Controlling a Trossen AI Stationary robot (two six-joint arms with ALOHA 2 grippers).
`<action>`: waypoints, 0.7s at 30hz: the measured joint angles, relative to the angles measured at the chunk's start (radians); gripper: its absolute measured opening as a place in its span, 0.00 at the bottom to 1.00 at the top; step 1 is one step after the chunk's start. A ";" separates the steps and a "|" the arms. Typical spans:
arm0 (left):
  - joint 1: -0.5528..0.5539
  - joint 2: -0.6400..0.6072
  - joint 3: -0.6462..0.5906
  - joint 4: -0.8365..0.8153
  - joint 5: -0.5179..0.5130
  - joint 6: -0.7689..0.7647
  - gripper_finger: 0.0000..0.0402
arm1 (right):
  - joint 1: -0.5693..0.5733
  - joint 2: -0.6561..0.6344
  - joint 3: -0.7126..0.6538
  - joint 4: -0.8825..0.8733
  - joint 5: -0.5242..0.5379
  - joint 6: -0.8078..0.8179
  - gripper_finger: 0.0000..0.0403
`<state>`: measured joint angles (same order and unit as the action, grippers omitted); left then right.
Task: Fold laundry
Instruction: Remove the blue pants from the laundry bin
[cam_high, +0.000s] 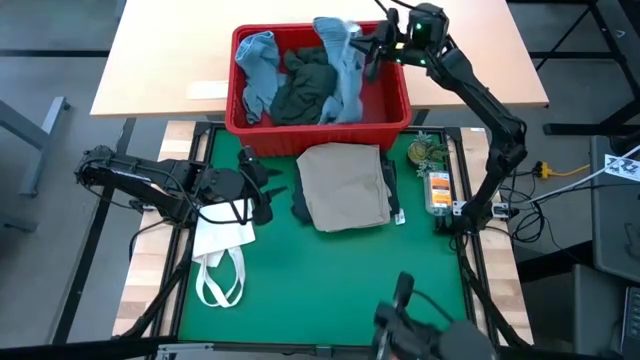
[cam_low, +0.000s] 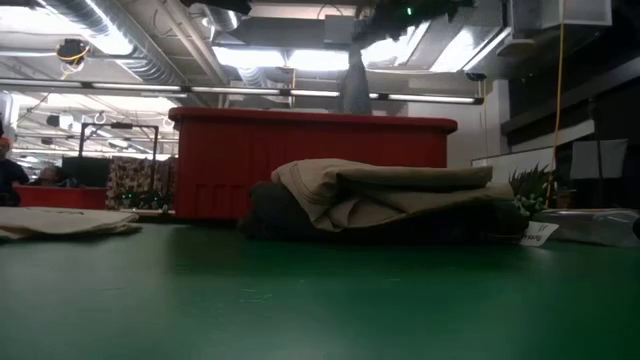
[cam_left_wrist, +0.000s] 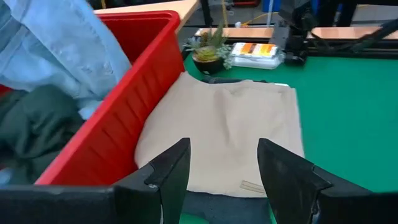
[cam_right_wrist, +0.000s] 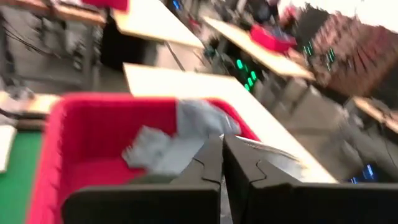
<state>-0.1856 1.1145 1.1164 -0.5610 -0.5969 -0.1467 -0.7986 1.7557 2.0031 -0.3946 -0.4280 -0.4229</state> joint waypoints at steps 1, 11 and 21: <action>0.000 0.000 0.000 0.000 -0.012 0.000 0.45 | 0.017 0.000 0.020 0.000 -0.008 0.000 0.01; 0.080 0.000 0.000 0.054 -0.200 0.054 0.45 | 0.146 0.000 0.182 -0.001 -0.089 -0.001 0.00; 0.186 0.000 0.000 0.363 -0.118 0.272 0.45 | 0.226 -0.001 0.302 0.029 -0.090 -0.028 0.00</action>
<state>0.0003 1.1145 1.1164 -0.1977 -0.7153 0.1249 -0.5721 1.7546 2.3050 -0.3656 -0.5176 -0.4509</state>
